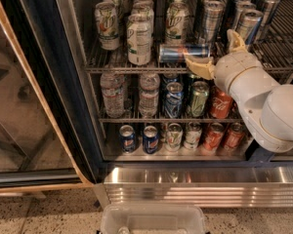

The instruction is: Pick redbull can from top shelf of fridge

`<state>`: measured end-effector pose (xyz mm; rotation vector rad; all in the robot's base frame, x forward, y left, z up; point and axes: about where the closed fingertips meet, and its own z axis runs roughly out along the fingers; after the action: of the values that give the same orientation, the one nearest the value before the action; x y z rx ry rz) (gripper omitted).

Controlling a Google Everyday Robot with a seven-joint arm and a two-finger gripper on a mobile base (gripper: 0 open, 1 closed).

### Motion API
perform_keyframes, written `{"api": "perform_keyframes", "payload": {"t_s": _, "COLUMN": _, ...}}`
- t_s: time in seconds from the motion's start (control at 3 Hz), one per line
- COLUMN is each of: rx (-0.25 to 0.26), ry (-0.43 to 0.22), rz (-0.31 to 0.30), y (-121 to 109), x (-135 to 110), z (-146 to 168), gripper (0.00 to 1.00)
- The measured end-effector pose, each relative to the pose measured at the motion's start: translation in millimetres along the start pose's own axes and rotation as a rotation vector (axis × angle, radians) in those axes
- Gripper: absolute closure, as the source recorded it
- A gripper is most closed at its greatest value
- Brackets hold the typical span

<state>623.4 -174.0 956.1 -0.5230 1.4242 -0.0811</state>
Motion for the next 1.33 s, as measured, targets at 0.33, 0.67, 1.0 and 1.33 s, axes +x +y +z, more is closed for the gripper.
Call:
{"api": "perform_keyframes", "payload": {"t_s": 0.33, "rx": 0.005, "ry": -0.001, "rz": 0.001, "y": 0.0, "x": 0.0, "z": -0.4, "gripper": 0.09}}
{"api": "perform_keyframes", "payload": {"t_s": 0.67, "rx": 0.005, "ry": -0.001, "rz": 0.0, "y": 0.0, "x": -0.2, "z": -0.6, "gripper": 0.08}}
{"api": "perform_keyframes", "payload": {"t_s": 1.0, "rx": -0.023, "ry": 0.008, "rz": -0.007, "y": 2.4, "x": -1.3, "z": 0.6, "gripper": 0.01}}
{"api": "perform_keyframes", "payload": {"t_s": 1.33, "rx": -0.067, "ry": 0.021, "rz": -0.02, "y": 7.8, "x": -3.4, "z": 3.5, "gripper": 0.0}}
